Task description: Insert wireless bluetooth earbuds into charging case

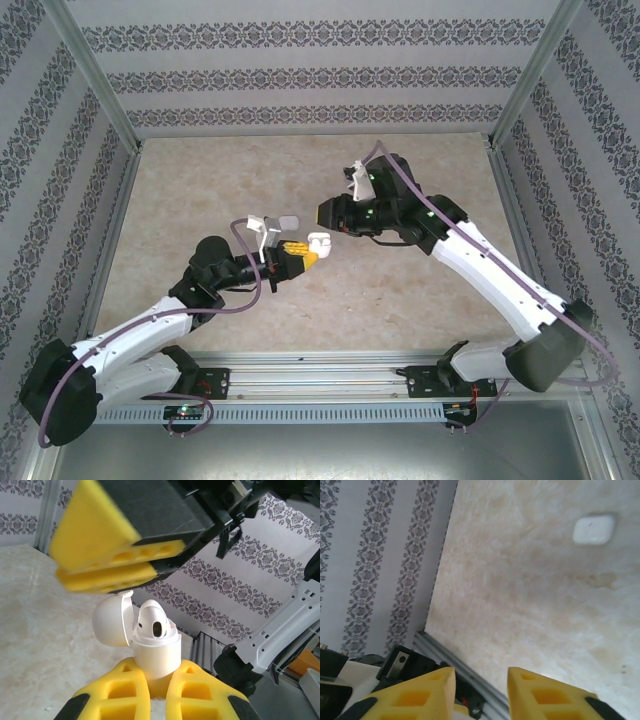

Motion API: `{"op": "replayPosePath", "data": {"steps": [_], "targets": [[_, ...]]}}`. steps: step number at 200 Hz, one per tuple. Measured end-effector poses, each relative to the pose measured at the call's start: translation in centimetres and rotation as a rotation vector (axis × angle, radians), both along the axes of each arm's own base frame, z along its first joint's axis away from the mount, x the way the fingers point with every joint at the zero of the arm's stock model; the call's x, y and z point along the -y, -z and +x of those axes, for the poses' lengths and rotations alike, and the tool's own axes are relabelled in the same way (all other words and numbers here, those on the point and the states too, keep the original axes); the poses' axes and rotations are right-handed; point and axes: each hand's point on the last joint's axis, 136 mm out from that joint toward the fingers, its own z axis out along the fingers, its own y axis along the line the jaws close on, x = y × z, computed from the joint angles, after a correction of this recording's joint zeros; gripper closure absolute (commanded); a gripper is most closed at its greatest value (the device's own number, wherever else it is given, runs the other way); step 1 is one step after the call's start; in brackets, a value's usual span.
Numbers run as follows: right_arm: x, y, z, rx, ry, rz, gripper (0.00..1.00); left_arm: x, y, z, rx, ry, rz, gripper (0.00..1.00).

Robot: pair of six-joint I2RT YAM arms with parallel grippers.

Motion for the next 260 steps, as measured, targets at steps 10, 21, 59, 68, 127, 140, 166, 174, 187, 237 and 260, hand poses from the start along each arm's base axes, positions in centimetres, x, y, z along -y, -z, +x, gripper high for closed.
{"op": "replayPosePath", "data": {"steps": [10,21,59,68,127,140,166,174,187,237,260], "targets": [[-0.5,0.3,-0.1,-0.022,-0.020,0.011,0.74,0.1,0.0,0.2,-0.018,0.000,-0.001,1.00],[-0.7,0.3,-0.3,-0.033,-0.034,0.022,0.76,0.0,0.0,0.4,-0.036,-0.003,-0.007,1.00],[-0.5,-1.0,-1.2,0.000,-0.056,0.064,0.77,-0.7,0.4,1.5,-0.104,-0.033,-0.019,1.00],[-0.2,-1.2,-1.7,0.004,-0.058,0.069,0.77,-0.9,0.5,1.8,-0.119,-0.040,-0.020,1.00],[0.9,-0.9,-3.2,0.002,-0.061,0.063,0.76,-1.6,0.8,3.0,-0.187,-0.077,-0.043,1.00],[0.9,-0.6,-3.3,-0.004,-0.060,0.054,0.76,-1.6,0.8,3.0,-0.191,-0.078,-0.045,1.00],[0.8,-0.1,-3.4,-0.010,-0.061,0.035,0.77,-1.8,0.8,3.1,-0.193,-0.082,-0.047,1.00],[0.8,0.0,-3.3,-0.012,-0.058,0.029,0.77,-1.8,0.8,3.1,-0.194,-0.082,-0.047,1.00],[0.9,0.0,-3.2,-0.007,-0.049,0.019,0.76,-1.7,0.8,3.1,-0.196,-0.079,-0.047,1.00],[1.0,-1.9,-1.8,0.070,-0.024,-0.006,0.73,-1.5,0.7,2.6,-0.210,-0.047,-0.051,1.00],[0.4,-1.5,-1.0,0.078,-0.028,-0.028,0.73,-1.3,0.7,2.5,-0.213,-0.030,-0.057,1.00]]}}
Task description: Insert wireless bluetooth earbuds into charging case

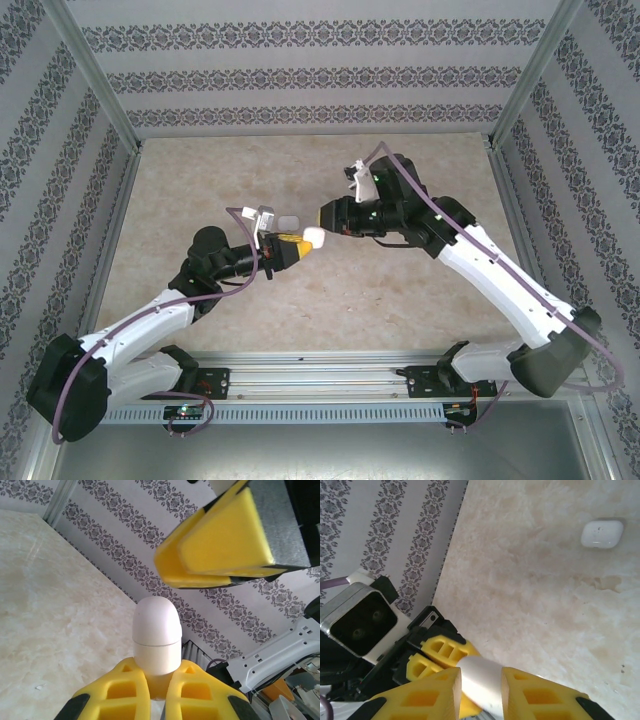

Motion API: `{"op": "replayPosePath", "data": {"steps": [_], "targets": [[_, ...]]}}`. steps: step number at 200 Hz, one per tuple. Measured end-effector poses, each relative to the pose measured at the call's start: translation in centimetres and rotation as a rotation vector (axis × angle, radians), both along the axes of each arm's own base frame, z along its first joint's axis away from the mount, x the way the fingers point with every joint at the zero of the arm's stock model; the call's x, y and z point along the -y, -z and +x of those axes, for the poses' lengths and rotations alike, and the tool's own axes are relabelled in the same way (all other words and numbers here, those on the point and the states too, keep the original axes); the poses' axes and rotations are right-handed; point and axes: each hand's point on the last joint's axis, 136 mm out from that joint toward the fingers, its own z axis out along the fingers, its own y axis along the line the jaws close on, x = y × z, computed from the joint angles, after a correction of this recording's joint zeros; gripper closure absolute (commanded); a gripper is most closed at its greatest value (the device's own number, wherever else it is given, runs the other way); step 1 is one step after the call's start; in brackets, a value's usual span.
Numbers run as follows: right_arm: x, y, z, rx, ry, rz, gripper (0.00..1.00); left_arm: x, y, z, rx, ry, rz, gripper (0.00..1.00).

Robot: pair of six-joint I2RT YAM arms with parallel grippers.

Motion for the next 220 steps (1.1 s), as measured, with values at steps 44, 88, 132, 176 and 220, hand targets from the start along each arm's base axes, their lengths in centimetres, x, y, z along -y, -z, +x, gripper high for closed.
{"op": "replayPosePath", "data": {"steps": [44,88,132,176,220], "targets": [[-0.9,2.3,0.5,0.002,-0.008,-0.085,0.74,0.4,1.3,0.5,-0.049,0.009,0.009,1.00],[-0.3,3.7,0.4,0.028,0.026,-0.128,0.75,0.6,2.1,0.8,-0.108,0.027,0.001,1.00],[-0.1,3.8,0.4,0.052,0.043,-0.131,0.74,0.5,2.6,1.1,-0.134,0.030,-0.012,1.00],[1.2,4.3,-1.6,0.039,0.040,-0.168,0.71,-1.6,4.5,3.5,-0.167,-0.111,0.010,1.00],[4.7,5.7,-1.9,0.058,0.123,-0.206,0.64,-3.7,9.3,4.6,-0.315,-0.223,0.118,1.00]]}}
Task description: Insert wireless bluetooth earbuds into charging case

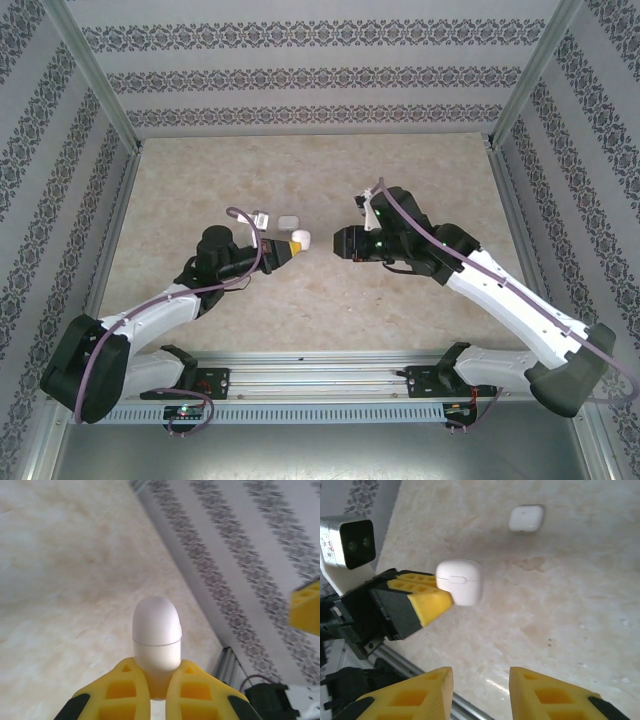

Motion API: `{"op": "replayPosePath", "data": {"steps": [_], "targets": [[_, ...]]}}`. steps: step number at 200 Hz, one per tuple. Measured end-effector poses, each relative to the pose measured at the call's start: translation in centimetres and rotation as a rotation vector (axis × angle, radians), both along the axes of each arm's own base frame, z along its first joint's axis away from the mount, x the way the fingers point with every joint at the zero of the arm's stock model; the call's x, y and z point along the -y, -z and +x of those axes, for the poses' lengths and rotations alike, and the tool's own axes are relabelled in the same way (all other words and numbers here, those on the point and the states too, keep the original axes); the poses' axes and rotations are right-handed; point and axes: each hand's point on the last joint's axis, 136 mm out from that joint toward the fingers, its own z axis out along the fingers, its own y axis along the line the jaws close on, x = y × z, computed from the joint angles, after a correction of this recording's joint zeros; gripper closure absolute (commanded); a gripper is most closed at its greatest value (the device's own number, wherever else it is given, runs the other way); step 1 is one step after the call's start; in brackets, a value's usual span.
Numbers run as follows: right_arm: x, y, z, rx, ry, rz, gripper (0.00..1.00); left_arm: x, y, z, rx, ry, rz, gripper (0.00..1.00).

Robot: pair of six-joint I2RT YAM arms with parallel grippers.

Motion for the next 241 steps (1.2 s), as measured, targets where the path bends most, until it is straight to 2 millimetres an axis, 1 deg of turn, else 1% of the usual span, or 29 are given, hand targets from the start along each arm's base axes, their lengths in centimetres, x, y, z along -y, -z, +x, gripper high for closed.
{"op": "replayPosePath", "data": {"steps": [12,36,49,63,85,120,137,149,165,198,211,241], "targets": [[1.1,0.3,0.5,0.008,0.034,-0.012,0.63,-1.2,1.6,0.6,-0.061,-0.039,0.028,1.00],[3.3,0.7,1.4,0.032,0.100,-0.039,0.59,-4.2,5.2,1.8,-0.203,-0.128,0.075,1.00],[4.6,1.0,1.7,0.043,0.137,-0.053,0.56,-5.6,6.5,2.1,-0.264,-0.162,0.088,1.00],[6.3,1.2,2.1,0.058,0.184,-0.067,0.53,-6.8,7.3,2.7,-0.309,-0.188,0.098,1.00],[9.1,1.6,2.5,0.080,0.263,-0.082,0.49,-8.4,7.3,4.2,-0.349,-0.213,0.109,1.00],[13.3,2.6,3.4,0.097,0.388,-0.105,0.40,-10.3,5.5,7.1,-0.332,-0.224,0.151,1.00],[14.9,3.5,4.0,0.088,0.432,-0.113,0.36,-11.3,5.7,8.3,-0.339,-0.230,0.168,1.00],[15.8,4.0,4.5,0.082,0.454,-0.115,0.33,-11.6,6.5,8.8,-0.364,-0.223,0.175,1.00],[16.7,4.5,5.2,0.080,0.471,-0.119,0.30,-11.7,8.2,9.7,-0.416,-0.206,0.189,1.00],[17.6,5.0,6.2,0.095,0.472,-0.131,0.24,-11.3,11.2,11.2,-0.498,-0.157,0.208,1.00],[17.9,5.1,6.5,0.106,0.472,-0.134,0.21,-11.2,11.9,11.7,-0.511,-0.145,0.221,0.98],[18.3,5.4,6.9,0.122,0.464,-0.142,0.13,-11.2,12.6,12.8,-0.516,-0.123,0.240,0.95]]}}
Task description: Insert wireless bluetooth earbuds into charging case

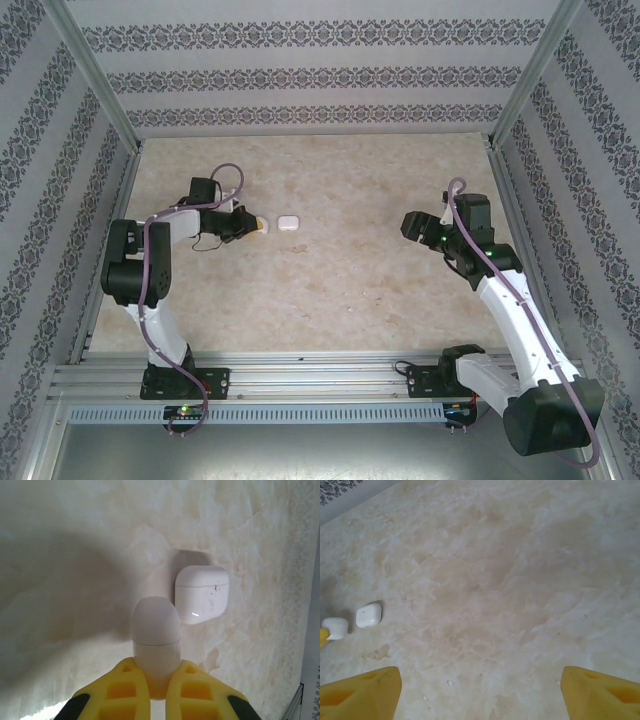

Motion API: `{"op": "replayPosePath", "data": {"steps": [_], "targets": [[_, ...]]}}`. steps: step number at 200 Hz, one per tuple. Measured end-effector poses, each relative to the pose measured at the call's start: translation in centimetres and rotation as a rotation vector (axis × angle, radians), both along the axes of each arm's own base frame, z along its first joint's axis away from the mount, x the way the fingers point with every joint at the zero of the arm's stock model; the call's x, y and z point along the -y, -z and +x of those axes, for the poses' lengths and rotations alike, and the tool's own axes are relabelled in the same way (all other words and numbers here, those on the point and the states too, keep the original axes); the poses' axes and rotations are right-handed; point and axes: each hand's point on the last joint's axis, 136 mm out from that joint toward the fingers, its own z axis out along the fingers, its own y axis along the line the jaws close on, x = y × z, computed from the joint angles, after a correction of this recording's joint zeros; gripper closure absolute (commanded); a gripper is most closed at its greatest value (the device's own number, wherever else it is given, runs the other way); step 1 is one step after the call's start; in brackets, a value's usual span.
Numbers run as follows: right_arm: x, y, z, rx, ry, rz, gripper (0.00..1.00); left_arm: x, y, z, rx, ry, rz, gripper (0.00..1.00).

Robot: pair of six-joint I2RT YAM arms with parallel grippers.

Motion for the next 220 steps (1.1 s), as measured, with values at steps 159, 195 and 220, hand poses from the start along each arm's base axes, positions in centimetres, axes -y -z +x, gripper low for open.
{"op": "replayPosePath", "data": {"steps": [159,195,220], "targets": [[4.4,2.4,-1.3,0.071,0.081,-0.212,0.02,-0.8,-0.2,2.4,0.032,0.067,0.107,0.44],[4.7,2.1,-2.1,0.115,0.070,-0.243,0.02,-0.9,0.1,1.9,0.012,0.075,0.114,0.43],[4.8,2.0,-2.5,0.131,0.070,-0.254,0.02,-0.9,0.1,1.8,0.015,0.084,0.118,0.41]]}}
